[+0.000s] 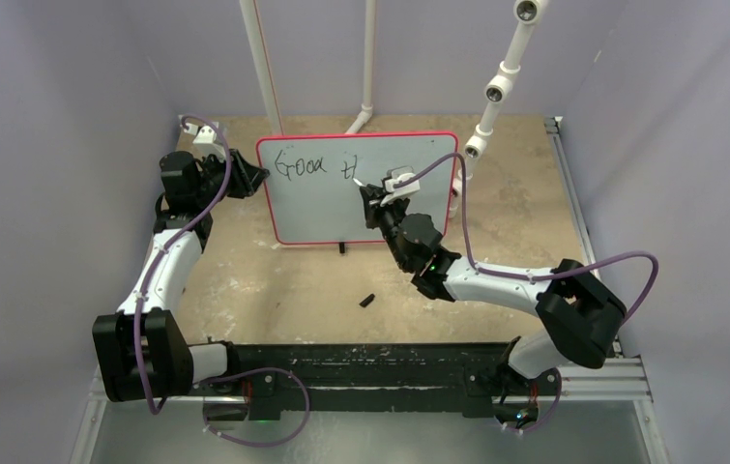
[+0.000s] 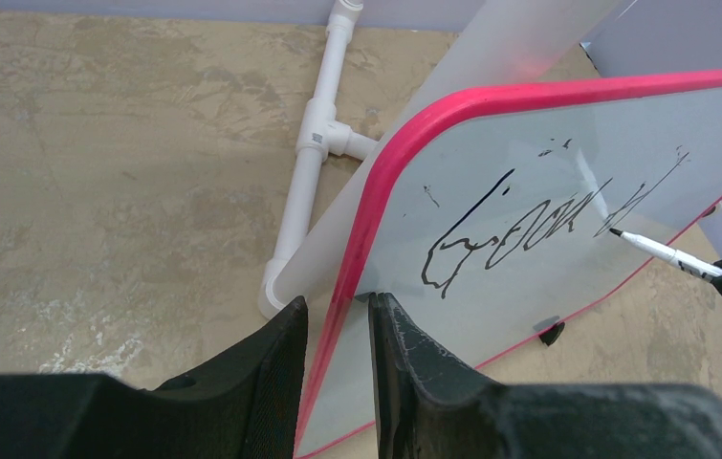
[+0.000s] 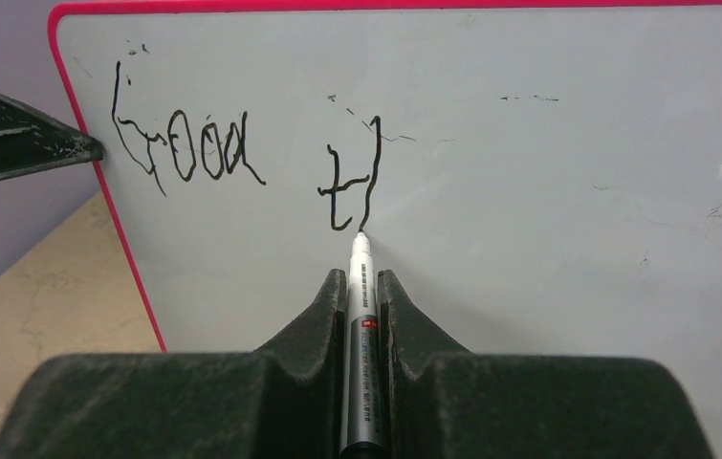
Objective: Write a sentence on the whiteboard
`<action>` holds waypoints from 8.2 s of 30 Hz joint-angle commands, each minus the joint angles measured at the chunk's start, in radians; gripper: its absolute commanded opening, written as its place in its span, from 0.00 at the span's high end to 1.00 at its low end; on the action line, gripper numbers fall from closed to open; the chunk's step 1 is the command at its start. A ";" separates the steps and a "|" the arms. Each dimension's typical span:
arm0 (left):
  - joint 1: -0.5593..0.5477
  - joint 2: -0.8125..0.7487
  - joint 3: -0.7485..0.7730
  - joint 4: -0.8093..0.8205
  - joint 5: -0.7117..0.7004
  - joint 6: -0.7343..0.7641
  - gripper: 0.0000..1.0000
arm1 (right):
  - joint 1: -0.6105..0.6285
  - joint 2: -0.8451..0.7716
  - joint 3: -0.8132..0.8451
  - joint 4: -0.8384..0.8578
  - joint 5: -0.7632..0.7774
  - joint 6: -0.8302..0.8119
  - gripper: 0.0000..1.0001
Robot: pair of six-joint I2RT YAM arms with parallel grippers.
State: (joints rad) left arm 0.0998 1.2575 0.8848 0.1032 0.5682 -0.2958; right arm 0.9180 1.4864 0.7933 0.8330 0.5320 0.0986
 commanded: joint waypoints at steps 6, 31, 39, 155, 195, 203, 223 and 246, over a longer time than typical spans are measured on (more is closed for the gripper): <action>0.000 -0.010 -0.001 0.021 0.002 0.011 0.71 | 0.004 0.007 0.012 0.081 0.036 0.000 1.00; 0.000 -0.012 -0.001 0.019 -0.001 0.014 0.71 | 0.004 0.011 0.004 0.082 0.102 -0.019 1.00; -0.001 -0.018 -0.001 0.018 -0.001 0.012 0.71 | 0.004 0.002 -0.020 0.053 0.082 0.012 1.00; 0.000 -0.021 -0.002 0.014 -0.003 0.013 0.71 | 0.013 -0.117 0.008 0.030 0.088 -0.064 1.00; -0.001 -0.017 0.000 0.012 -0.004 0.015 0.71 | 0.013 -0.091 -0.005 0.123 0.086 -0.146 1.00; -0.001 -0.016 -0.002 0.015 -0.002 0.013 0.71 | 0.013 -0.076 -0.016 0.062 0.094 -0.106 1.00; -0.001 -0.016 -0.001 0.015 -0.002 0.013 0.71 | 0.010 -0.019 0.006 0.073 0.129 -0.121 1.00; 0.000 -0.019 -0.003 0.016 0.000 0.012 0.71 | 0.010 -0.041 -0.042 0.039 0.153 -0.051 1.00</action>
State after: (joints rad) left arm 0.0998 1.2568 0.8848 0.0952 0.5678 -0.2955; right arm 0.9314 1.4681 0.7589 0.8749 0.6456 0.0456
